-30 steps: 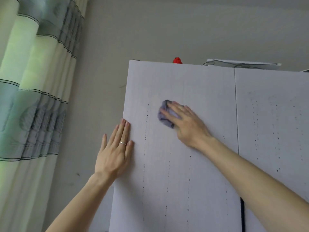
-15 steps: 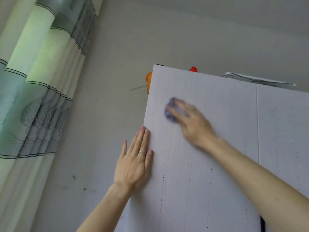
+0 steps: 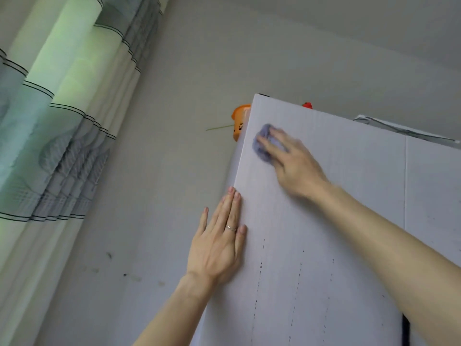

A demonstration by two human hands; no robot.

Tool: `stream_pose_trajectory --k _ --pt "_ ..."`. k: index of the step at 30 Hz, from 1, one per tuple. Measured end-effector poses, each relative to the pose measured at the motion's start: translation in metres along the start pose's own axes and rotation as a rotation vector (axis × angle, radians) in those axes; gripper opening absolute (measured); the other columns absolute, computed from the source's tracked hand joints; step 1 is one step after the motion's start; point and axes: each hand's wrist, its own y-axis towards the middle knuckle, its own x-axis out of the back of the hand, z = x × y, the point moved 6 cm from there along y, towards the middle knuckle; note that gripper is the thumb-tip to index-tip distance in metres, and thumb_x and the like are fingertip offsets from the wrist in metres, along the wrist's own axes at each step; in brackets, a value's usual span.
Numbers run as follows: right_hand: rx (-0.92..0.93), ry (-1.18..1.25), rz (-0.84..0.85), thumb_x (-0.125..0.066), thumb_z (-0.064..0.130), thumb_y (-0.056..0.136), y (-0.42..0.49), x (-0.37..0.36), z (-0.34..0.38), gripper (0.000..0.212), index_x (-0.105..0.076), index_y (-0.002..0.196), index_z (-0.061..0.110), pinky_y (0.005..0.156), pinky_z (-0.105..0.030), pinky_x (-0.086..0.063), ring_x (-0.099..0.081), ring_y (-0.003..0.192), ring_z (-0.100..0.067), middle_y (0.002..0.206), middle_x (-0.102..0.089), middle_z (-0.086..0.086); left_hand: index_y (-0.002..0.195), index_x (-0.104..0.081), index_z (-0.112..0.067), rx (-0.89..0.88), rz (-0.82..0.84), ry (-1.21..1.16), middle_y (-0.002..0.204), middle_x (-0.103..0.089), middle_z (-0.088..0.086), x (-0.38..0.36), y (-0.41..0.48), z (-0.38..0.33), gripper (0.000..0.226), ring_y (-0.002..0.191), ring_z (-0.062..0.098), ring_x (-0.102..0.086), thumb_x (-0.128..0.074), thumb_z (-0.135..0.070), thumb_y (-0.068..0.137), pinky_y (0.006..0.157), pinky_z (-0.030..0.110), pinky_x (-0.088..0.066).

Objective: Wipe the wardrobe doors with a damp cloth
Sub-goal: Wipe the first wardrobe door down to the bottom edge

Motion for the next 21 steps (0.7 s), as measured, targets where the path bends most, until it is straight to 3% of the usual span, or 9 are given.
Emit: stream_pose_trajectory --k 2,4,9,12,14,18,21 --pt "-0.164 0.036 0.012 -0.041 0.005 0.098 0.022 0.001 -0.010 0.060 -0.036 0.154 0.027 0.122 -0.048 -0.016 -0.020 0.152 -0.028 0.164 -0.023 -0.007 0.161 0.005 -0.025 -0.008 0.001 -0.009 0.167 0.008 -0.013 0.000 -0.001 -0.001 0.061 0.153 0.004 -0.004 -0.016 -0.042 0.106 0.122 0.042 -0.004" --pt "-0.216 0.049 -0.041 -0.037 0.010 0.098 0.025 -0.004 0.000 0.059 -0.035 0.154 0.029 0.121 -0.044 -0.009 -0.016 0.153 -0.026 0.165 -0.021 -0.006 0.161 0.007 -0.025 -0.006 0.007 -0.021 0.167 0.009 -0.014 0.000 -0.001 0.000 0.061 0.153 0.004 -0.003 -0.015 -0.042 0.106 0.122 0.041 -0.004" --pt "0.063 0.128 0.036 -0.047 0.008 0.093 -0.050 -0.029 0.060 0.058 -0.048 0.146 0.032 0.120 -0.037 -0.013 -0.025 0.150 -0.021 0.160 -0.035 -0.003 0.161 0.002 -0.021 -0.010 -0.021 0.015 0.168 0.006 -0.010 0.002 -0.001 0.003 0.061 0.154 0.006 -0.003 -0.019 -0.040 0.107 0.124 0.039 -0.003" --pt "0.118 0.137 0.131 -0.046 0.008 0.096 -0.074 -0.024 0.042 0.057 -0.046 0.147 0.033 0.119 -0.035 -0.017 -0.026 0.149 -0.021 0.159 -0.036 -0.004 0.161 -0.004 -0.018 -0.008 -0.017 0.032 0.169 -0.003 -0.006 0.002 -0.003 0.003 0.061 0.154 0.008 -0.006 -0.020 -0.038 0.106 0.122 0.040 -0.005" --pt "-0.045 0.075 0.056 -0.042 0.009 0.099 -0.068 -0.005 -0.007 0.054 -0.043 0.150 0.029 0.117 -0.042 -0.021 -0.027 0.150 -0.026 0.161 -0.032 -0.008 0.162 -0.005 -0.020 -0.029 -0.017 0.058 0.168 -0.005 -0.007 0.003 -0.003 0.001 0.060 0.154 0.008 -0.006 -0.021 -0.036 0.106 0.123 0.040 -0.003" --pt "-0.648 0.039 -0.161 -0.039 0.008 0.103 -0.080 0.035 -0.103 0.054 -0.032 0.155 0.022 0.120 -0.042 -0.016 -0.017 0.152 -0.030 0.165 -0.018 -0.011 0.162 -0.006 -0.022 -0.051 0.002 0.120 0.168 -0.002 -0.010 0.005 0.000 -0.004 0.059 0.154 0.008 -0.002 -0.020 -0.034 0.105 0.123 0.041 0.002" --pt "-0.697 0.012 -0.249 -0.035 0.014 0.100 -0.103 0.017 -0.072 0.055 -0.036 0.154 0.022 0.121 -0.042 -0.012 -0.017 0.152 -0.031 0.164 -0.020 -0.013 0.162 -0.007 -0.021 -0.038 0.024 0.143 0.168 -0.002 -0.010 0.006 0.001 -0.002 0.059 0.154 0.007 0.000 -0.018 -0.035 0.106 0.123 0.038 0.007"
